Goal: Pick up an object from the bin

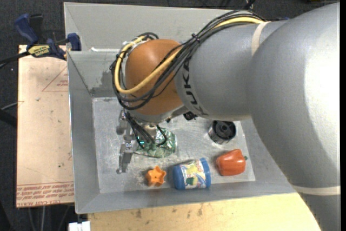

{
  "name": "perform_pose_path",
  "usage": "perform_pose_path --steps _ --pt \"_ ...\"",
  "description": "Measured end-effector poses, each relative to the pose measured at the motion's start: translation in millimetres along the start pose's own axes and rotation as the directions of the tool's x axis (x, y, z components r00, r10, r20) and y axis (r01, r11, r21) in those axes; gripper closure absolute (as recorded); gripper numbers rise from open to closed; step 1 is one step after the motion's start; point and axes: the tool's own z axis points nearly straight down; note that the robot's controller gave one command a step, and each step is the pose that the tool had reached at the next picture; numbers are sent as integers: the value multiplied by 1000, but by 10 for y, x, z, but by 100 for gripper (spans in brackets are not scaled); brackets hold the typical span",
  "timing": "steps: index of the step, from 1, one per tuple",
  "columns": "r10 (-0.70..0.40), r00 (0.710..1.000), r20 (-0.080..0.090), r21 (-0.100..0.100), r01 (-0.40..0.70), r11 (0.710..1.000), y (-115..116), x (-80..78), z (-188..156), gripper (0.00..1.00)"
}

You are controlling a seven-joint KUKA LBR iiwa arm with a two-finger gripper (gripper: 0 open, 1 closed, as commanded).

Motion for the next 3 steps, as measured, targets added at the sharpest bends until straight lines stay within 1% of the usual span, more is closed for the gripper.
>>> perform_pose_path --steps 1,2,3 --pt "3 1000 7 -1 -3 1000 -7 -22 -42 0" --pt "-70 998 13 -3 70 998 -357 218 291 0" --pt "-218 976 4 1 218 976 -644 72 546 0"
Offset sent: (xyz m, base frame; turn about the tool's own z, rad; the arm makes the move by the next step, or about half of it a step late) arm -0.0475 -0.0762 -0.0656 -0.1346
